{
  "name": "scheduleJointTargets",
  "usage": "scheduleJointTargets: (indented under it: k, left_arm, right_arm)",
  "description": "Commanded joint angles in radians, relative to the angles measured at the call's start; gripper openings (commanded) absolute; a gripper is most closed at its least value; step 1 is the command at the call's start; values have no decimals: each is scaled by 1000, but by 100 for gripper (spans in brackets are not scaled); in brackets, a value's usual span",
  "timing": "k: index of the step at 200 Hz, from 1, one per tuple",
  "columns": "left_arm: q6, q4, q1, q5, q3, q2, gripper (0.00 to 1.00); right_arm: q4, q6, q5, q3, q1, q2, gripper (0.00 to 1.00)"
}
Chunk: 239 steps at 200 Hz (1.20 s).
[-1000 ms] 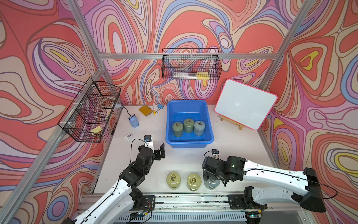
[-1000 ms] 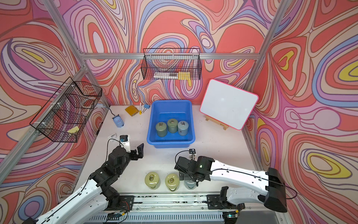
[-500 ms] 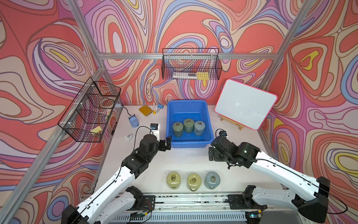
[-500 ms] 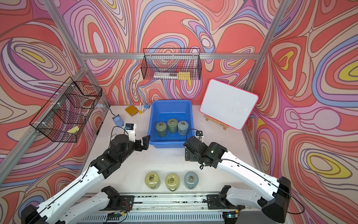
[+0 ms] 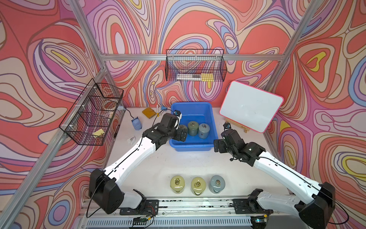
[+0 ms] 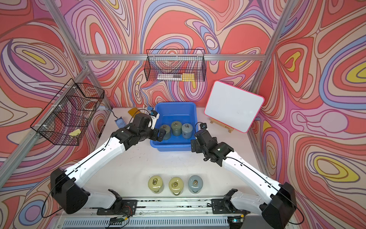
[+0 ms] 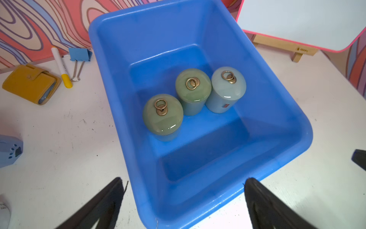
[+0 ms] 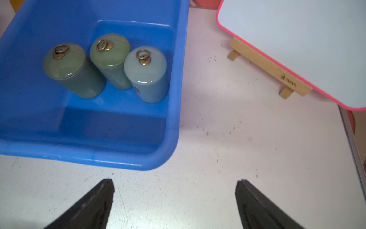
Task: Take the tea canister out of the basket
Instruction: Pick up the tea canister from the basket.
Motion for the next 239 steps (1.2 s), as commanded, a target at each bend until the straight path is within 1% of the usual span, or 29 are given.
scheduleJointTargets:
  k: [1, 24, 33, 44, 59, 75, 92, 119, 134, 147, 165, 213, 239]
  left_arm:
    - [105, -140, 6, 37, 105, 86, 99]
    - [176, -242, 12, 50, 256, 210, 99]
    - [201, -269, 17, 64, 306, 259, 99]
    - [228, -303, 24, 82, 368, 312, 99]
    - [258, -340, 35, 96, 440, 382, 99]
    - [291, -364, 43, 87, 501, 440, 99]
    - [346, -365, 49, 97, 536, 486, 99]
    - [381, -418, 66, 83, 631, 573, 99]
    - [395, -416, 73, 59, 651, 604, 99]
    - [394, -393, 77, 21, 649, 621, 99]
    - [396, -365, 83, 1, 644, 639, 99]
    - [429, -343, 93, -7, 670, 703, 99]
    - [427, -323, 98, -10, 672, 728, 99]
  right_arm:
    - [161, -114, 35, -47, -5, -15, 98]
    - [246, -171, 52, -102, -5, -48, 98]
    - [251, -159, 62, -108, -5, -62, 98]
    - [271, -162, 41, -121, -6, -80, 98]
    - [288, -160, 42, -137, -6, -101, 98]
    - [280, -156, 41, -143, -6, -112, 98]
    - [285, -150, 37, -153, -7, -126, 98]
    - [290, -147, 37, -164, -7, -141, 98]
    - [292, -146, 37, -168, -6, -149, 98]
    - [296, -146, 34, -170, -6, -151, 98]
    - [297, -146, 37, -173, -7, -153, 98]
    - [297, -146, 41, -174, -6, -157, 98]
    - [298, -146, 43, -176, -6, -158, 98]
